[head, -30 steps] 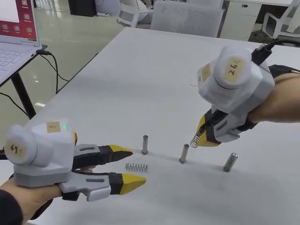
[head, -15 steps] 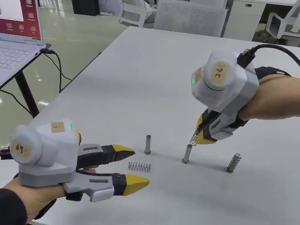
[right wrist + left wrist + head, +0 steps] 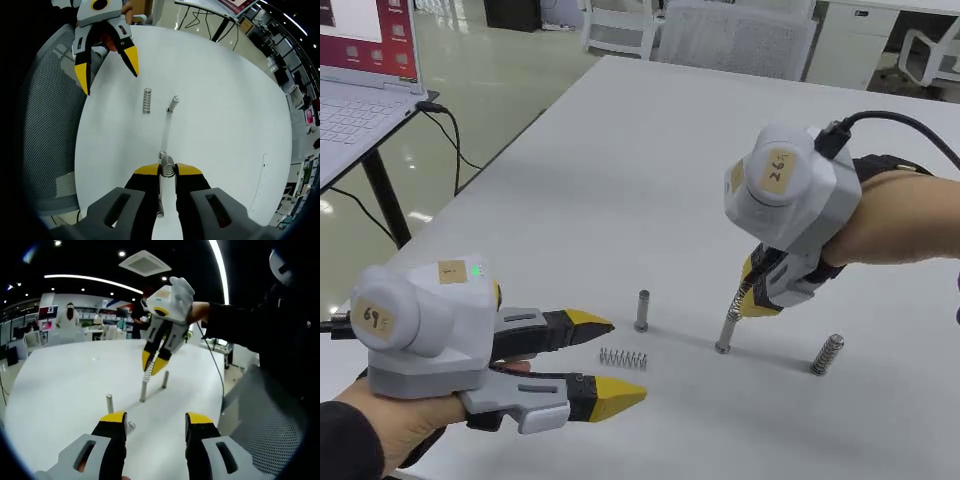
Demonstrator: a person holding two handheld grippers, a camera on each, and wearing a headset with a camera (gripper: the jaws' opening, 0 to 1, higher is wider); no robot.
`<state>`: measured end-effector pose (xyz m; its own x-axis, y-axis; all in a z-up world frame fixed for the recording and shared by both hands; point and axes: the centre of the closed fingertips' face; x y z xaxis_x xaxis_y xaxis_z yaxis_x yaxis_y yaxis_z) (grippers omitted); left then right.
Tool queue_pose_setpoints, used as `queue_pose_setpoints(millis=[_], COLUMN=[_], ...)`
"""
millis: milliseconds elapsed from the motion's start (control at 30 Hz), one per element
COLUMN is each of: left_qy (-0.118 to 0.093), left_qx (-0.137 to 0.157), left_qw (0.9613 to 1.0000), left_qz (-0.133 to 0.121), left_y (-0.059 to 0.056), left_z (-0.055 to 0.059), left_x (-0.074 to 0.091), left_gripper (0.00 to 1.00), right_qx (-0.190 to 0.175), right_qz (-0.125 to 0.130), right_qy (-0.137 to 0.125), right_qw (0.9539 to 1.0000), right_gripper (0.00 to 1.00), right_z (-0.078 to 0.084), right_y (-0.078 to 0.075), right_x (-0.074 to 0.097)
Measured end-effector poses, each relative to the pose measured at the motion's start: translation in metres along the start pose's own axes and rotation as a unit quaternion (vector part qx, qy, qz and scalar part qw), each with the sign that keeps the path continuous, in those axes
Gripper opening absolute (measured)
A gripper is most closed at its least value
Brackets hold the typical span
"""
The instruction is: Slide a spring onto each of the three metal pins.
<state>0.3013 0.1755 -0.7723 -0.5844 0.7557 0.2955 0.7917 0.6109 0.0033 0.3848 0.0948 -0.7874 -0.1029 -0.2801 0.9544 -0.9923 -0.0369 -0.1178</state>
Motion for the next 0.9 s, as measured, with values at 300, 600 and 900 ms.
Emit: queue_pose_setpoints(millis=[300,600,900], left_qy=[0.001,0.002,0.003], left_qx=[0.000,0.000,-0.001], left_qw=[1.0000,1.0000,1.0000], left_qz=[-0.001,-0.001,-0.002], left_y=[0.000,0.000,0.000], left_z=[0.001,0.001,0.001], left_x=[0.000,0.000,0.000], left_gripper=[0.41,0.41,0.41], right_qx=[-0.001,-0.004,-0.009], right_qz=[-0.009,-0.017,-0.027], right_qy=[0.010,0.022,0.029], right_qw=[0.9999,0.9996,0.9992], right_gripper=[0.08,0.08,0.08], right_z=[0.002,0.006,0.007], right_y=[-0.005,-0.005,-0.001], right_x=[-0.012,-0.025,-0.040])
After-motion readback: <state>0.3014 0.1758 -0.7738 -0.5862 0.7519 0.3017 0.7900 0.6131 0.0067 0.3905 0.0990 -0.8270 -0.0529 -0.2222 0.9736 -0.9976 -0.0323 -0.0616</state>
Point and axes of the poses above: the centre of the closed fingertips' face, and the gripper's own axes: x roughly backward along the fingers, y roughly to its left, z roughly out of its underside, and after that the axes turned 9 degrees about -x, right-handed
